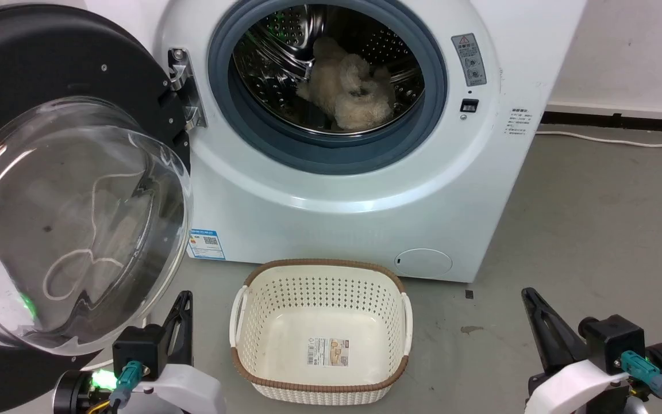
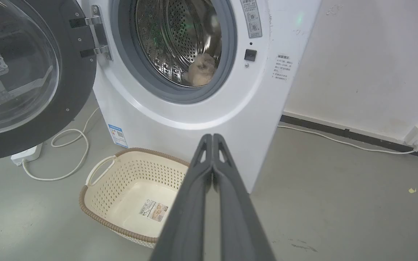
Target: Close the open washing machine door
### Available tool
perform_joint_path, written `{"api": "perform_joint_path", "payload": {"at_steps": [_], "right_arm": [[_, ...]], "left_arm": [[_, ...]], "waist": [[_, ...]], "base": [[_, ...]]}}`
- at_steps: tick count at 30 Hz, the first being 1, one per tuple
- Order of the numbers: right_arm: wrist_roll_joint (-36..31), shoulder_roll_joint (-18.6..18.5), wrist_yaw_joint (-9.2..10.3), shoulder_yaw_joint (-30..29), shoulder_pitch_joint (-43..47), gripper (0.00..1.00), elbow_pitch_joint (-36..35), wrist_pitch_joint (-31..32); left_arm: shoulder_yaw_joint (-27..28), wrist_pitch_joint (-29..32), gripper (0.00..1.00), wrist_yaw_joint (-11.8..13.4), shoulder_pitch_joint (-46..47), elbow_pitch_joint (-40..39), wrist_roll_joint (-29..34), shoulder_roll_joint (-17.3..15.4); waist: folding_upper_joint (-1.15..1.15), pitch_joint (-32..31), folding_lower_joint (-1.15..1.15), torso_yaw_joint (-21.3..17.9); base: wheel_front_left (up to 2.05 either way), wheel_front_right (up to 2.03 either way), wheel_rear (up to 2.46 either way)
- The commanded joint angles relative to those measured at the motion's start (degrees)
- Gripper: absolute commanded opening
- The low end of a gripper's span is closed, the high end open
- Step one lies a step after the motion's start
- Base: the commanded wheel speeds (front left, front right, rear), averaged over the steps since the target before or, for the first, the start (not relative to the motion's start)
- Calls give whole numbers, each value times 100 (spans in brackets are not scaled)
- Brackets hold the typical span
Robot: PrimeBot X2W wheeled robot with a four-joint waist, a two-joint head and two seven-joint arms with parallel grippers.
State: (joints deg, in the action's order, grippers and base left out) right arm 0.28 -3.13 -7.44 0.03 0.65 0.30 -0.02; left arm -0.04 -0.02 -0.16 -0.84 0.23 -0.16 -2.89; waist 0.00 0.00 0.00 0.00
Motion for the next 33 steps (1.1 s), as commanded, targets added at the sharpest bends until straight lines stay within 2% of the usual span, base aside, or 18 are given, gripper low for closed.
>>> {"api": "perform_joint_path", "payload": {"at_steps": [1,12,13,26,33], "right_arm": [[-28,25,-5,-3,-65,0,-30,2],[-28,25,-5,-3,-65,0,-30,2],[1,0,0,-3,1,100,0,0],[79,0,0,-55,25,100,24,-114],[87,2,-1,-35,63,100,32,-221]], "left_arm": [[4,2,0,16,84,-23,16,2],[4,2,0,16,84,-23,16,2],[-2,0,100,0,-1,0,0,0],[-69,-113,100,8,3,-2,9,-16],[-118,-220,100,29,-2,-22,-20,-27]], "waist": [[0,0,0,0],[0,0,0,0],[0,0,0,0],[0,2,0,17],[0,-13,0,160]], "base": [[0,0,0],[0,0,0],[0,0,0],[0,0,0],[0,0,0]]}}
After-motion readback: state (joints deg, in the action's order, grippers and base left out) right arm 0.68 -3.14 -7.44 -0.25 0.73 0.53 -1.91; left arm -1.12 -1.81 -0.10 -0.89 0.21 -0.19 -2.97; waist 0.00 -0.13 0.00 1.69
